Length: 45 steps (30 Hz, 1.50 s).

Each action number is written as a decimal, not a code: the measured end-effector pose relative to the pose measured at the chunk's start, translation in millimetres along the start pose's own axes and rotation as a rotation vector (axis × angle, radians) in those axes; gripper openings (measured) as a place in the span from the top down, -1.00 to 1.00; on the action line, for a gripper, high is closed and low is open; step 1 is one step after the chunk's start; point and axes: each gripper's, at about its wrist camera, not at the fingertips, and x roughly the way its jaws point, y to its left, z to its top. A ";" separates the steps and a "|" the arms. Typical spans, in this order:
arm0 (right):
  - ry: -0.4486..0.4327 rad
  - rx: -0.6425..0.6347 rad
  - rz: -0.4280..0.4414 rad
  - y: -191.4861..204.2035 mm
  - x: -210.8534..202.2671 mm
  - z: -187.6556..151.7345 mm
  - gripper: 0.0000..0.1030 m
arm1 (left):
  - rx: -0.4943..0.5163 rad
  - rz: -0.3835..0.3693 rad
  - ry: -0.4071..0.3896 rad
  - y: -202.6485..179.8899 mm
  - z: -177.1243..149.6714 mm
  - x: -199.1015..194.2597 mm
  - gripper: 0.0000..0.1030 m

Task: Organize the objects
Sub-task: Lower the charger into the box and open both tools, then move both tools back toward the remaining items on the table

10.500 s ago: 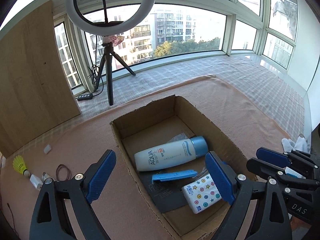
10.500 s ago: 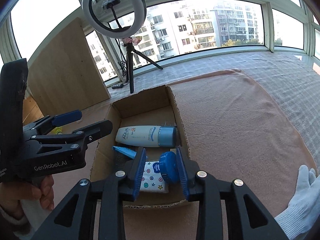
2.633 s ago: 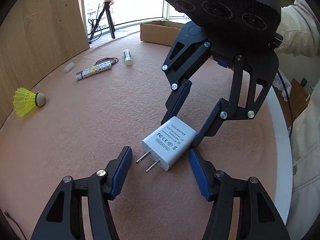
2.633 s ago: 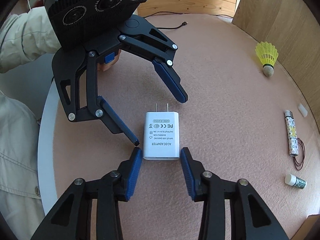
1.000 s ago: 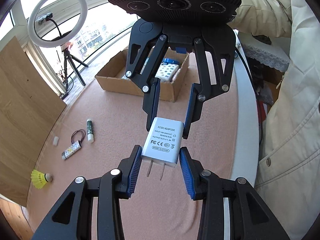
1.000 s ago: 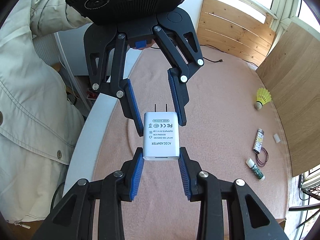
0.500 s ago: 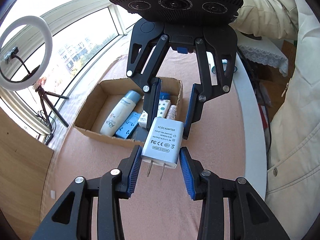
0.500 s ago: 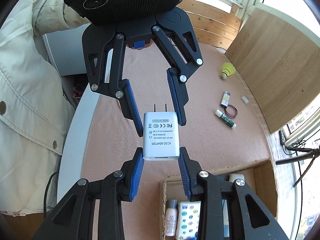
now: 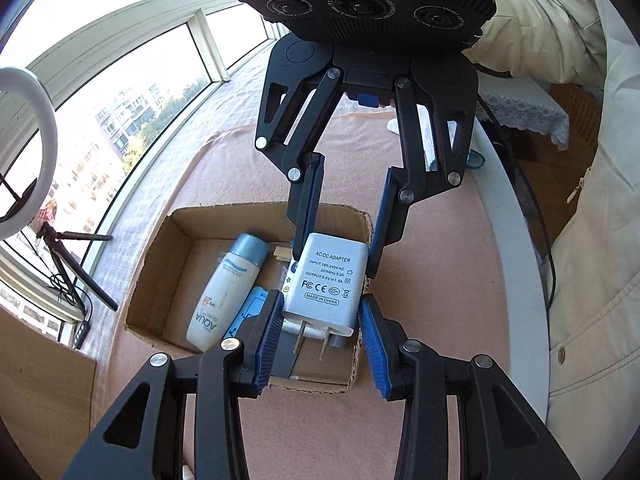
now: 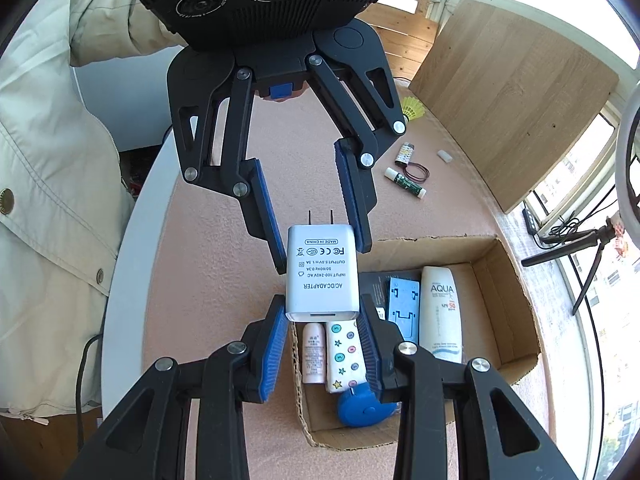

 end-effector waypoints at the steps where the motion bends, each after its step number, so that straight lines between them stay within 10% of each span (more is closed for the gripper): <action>1: -0.001 0.002 0.000 -2.4 -1.1 -2.7 0.39 | 0.001 -0.001 0.000 1.4 3.1 2.7 0.19; 6: -0.009 0.002 -0.034 -12.9 -0.6 -13.0 0.39 | -0.016 0.042 0.015 13.1 12.7 16.2 0.07; 9: 0.029 0.043 -0.048 -20.3 7.4 -20.5 0.24 | -0.063 0.114 0.049 21.0 8.4 22.3 -0.53; 23: 0.072 0.205 -0.166 -24.4 3.0 -21.9 0.00 | -0.184 0.215 0.055 14.5 -69.0 -16.0 -0.69; 34: 0.132 0.314 -0.268 -2.1 47.1 58.5 -0.21 | -0.297 0.289 -0.045 18.8 -179.7 -84.8 -0.85; 45: 0.195 0.534 -0.351 -16.8 163.5 174.9 -0.23 | -0.701 0.437 -0.082 40.0 -333.1 -154.9 -0.92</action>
